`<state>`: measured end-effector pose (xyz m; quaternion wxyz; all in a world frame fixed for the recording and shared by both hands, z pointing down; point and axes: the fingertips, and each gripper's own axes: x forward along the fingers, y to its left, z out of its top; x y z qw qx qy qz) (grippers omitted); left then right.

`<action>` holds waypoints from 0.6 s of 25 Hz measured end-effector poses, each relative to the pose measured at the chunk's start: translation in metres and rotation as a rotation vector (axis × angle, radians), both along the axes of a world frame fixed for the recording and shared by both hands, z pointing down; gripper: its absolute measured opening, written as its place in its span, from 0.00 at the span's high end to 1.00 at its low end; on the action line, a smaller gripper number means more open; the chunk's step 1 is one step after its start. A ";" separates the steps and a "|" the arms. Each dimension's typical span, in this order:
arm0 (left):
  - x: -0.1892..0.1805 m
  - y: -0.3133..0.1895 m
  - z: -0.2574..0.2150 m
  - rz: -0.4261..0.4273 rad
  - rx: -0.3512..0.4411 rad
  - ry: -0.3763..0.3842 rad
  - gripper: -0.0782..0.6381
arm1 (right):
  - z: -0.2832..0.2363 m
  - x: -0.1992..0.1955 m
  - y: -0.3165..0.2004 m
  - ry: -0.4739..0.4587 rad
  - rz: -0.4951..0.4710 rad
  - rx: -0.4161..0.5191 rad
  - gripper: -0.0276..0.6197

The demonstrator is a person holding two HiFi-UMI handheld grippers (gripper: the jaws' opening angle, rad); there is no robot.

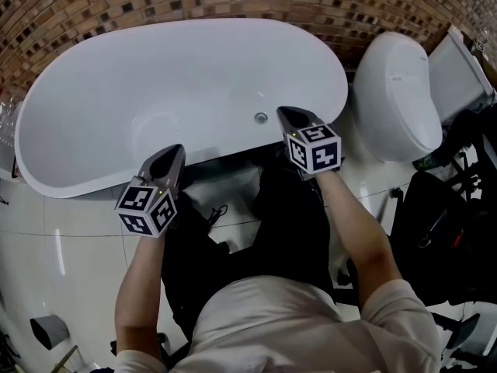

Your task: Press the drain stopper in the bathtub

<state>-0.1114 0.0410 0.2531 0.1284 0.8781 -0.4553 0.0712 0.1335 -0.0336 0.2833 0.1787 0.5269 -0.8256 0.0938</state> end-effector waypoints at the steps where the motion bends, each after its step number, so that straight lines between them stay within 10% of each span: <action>1: -0.002 0.000 0.003 -0.007 0.001 0.001 0.88 | 0.004 0.001 0.002 0.005 0.005 0.016 0.93; 15: -0.023 0.005 0.031 -0.059 -0.007 -0.027 0.88 | 0.027 0.012 0.007 -0.067 0.046 0.023 0.94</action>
